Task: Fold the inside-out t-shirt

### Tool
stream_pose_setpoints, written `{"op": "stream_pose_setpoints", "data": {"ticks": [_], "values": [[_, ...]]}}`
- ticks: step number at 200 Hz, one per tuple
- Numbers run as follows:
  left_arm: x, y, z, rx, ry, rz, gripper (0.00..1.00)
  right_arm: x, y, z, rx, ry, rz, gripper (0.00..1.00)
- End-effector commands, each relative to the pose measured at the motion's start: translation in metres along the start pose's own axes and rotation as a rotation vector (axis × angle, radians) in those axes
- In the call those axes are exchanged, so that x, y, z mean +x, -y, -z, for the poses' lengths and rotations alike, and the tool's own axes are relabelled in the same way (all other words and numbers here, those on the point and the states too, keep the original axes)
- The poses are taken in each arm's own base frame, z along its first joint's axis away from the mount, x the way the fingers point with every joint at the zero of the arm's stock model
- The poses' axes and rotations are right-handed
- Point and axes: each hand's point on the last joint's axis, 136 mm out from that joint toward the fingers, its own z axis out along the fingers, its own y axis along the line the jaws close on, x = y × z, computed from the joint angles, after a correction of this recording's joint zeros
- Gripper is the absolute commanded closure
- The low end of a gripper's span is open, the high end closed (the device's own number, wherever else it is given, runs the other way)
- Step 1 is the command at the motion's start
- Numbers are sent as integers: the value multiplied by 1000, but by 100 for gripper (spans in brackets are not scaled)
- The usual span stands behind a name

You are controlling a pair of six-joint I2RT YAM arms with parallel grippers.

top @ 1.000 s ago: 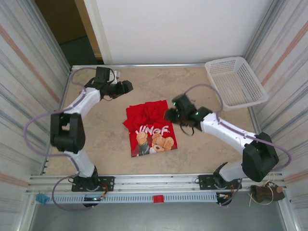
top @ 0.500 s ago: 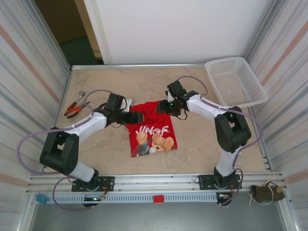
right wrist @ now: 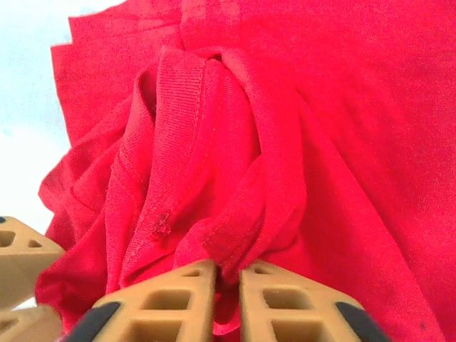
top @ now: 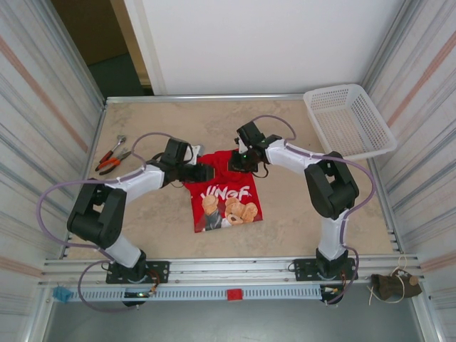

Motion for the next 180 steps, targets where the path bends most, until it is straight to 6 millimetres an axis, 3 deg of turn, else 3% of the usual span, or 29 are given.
{"op": "stream_pose_setpoints", "data": {"ticks": [1, 12, 57, 88, 124, 180], "values": [[-16, 5, -2, 1, 35, -25, 85, -11, 0, 3, -15, 12, -12, 100], [-22, 4, 0, -12, 45, -25, 100, -17, 1, 9, -19, 30, -19, 100], [-64, -3, 21, -36, 140, -13, 100, -52, 3, 41, -53, 118, -32, 100], [-89, -15, 30, -43, 165, 4, 100, -74, 5, 43, -69, 144, -44, 100], [-99, -37, 33, -69, 172, 43, 100, -95, 9, 37, -79, 181, -68, 100], [-103, -73, 49, -103, 264, 170, 100, -113, 37, 39, -1, 280, -176, 100]]}}
